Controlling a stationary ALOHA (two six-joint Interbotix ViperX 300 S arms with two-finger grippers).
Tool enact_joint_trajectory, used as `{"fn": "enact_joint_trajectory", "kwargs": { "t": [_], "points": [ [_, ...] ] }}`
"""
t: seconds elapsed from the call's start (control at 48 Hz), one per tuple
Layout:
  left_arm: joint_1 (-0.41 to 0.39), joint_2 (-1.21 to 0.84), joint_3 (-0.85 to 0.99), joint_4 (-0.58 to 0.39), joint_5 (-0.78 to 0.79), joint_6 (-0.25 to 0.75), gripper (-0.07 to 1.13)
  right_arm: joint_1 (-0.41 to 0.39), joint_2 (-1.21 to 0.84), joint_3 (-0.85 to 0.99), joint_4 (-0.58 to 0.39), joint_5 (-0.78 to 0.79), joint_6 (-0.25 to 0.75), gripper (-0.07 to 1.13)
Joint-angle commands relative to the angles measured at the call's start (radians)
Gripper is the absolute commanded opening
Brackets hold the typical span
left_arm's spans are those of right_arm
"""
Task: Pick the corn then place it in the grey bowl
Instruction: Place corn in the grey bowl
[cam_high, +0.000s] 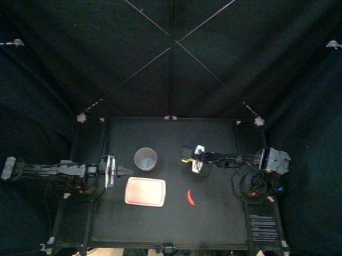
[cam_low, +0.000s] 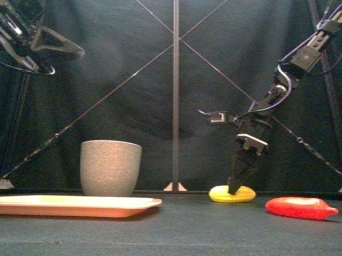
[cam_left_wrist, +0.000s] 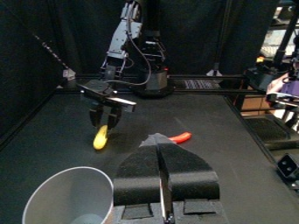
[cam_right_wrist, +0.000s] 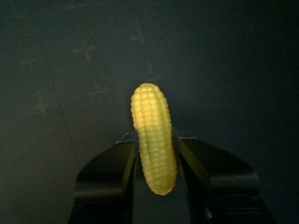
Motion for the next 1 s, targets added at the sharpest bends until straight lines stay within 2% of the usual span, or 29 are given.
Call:
{"fn": "enact_joint_trajectory", "kwargs": {
  "t": [0.021,0.25,0.729,1.0],
  "points": [
    [0.002,0.002,-0.017,-0.002,-0.006,0.002,-0.04,0.003,-0.005,-0.018,0.009,-0.003,0.002,0.5],
    [0.002,0.003,-0.018,0.0,-0.006,0.0,-0.04,0.008,-0.021,-0.106,0.018,0.0,0.0,0.51],
    [0.002,0.003,-0.029,0.0,-0.006,0.002,-0.04,0.219,-0.009,-0.506,-0.031,0.098,-0.011,0.51],
    [0.002,0.002,-0.031,-0.002,-0.006,0.002,-0.04,0.224,0.138,-0.678,-0.038,0.092,-0.008,0.53]
  ]
}}
